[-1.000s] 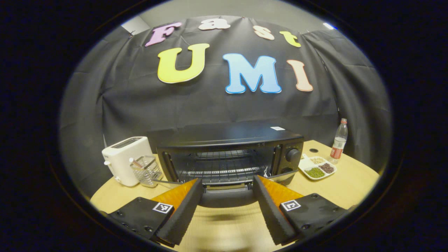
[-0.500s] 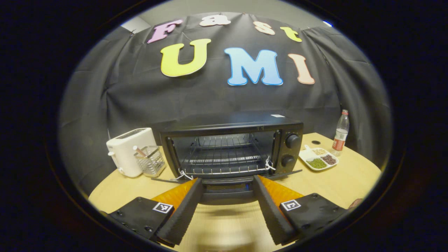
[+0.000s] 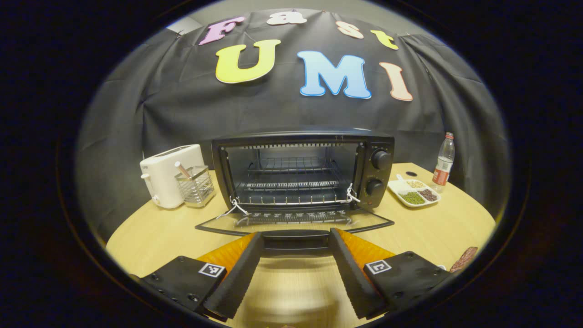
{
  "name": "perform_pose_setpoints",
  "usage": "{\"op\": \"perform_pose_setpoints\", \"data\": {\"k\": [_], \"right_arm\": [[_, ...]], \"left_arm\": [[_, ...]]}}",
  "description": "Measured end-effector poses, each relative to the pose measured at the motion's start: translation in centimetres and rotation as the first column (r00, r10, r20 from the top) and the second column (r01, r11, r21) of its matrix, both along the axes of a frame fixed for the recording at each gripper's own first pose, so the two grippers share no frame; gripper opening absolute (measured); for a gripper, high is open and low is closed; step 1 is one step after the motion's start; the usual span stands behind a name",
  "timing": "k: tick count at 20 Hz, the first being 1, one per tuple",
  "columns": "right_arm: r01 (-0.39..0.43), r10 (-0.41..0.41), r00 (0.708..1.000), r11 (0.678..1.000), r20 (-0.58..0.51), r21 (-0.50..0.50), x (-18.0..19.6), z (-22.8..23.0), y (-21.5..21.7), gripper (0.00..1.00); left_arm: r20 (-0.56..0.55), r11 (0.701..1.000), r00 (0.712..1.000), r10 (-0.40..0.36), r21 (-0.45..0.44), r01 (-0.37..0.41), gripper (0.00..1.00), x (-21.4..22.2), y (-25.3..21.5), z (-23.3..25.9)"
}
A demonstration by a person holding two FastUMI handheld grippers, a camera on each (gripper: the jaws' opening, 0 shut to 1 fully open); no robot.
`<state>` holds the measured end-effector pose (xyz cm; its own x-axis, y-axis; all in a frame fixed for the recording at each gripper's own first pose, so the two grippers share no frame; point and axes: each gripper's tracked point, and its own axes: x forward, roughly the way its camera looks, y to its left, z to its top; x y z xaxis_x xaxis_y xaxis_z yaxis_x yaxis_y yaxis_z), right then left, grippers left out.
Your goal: Open the electric oven with the left hand, put the food in, and close the electric oven.
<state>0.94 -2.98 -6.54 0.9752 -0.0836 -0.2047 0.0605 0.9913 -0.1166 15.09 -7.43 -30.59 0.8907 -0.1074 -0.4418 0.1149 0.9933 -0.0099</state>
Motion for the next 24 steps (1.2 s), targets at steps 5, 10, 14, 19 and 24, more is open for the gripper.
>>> {"op": "perform_pose_setpoints", "data": {"k": [5, 10, 14, 19, 24], "right_arm": [[-0.035, 0.035, 0.999, 0.999, -0.022, -0.014, -0.5, -0.5, 0.4, 0.96], [-0.084, 0.084, 0.996, 0.996, -0.042, -0.019, -1.2, -1.4, 0.9, 0.96], [-0.13, 0.131, 0.99, 0.991, -0.044, 0.03, -1.5, -2.2, 1.5, 0.97], [-0.192, 0.203, 0.977, 0.973, -0.07, 0.131, -1.5, -3.9, 2.7, 0.97], [-0.258, 0.283, 0.953, 0.944, -0.104, 0.207, -1.5, -6.4, 4.2, 0.97]], "left_arm": [[-0.047, 1.0, 0.999, 0.018, -0.012, -0.018, 1.0, -1.4, 0.2, -2.8], [-0.039, 0.999, 0.999, 0.037, 0.002, -0.037, 0.97, -2.6, 0.4, -3.3], [0.029, 0.999, 0.999, 0.044, 0.017, -0.045, 1.0, -4.7, 0.4, 1.0], [0.179, 0.998, 0.982, 0.058, 0.022, -0.063, 0.97, -8.2, 1.0, 10.3], [0.285, 0.994, 0.953, 0.104, -0.003, -0.107, 1.0, -11.8, 2.4, 18.6]]}}
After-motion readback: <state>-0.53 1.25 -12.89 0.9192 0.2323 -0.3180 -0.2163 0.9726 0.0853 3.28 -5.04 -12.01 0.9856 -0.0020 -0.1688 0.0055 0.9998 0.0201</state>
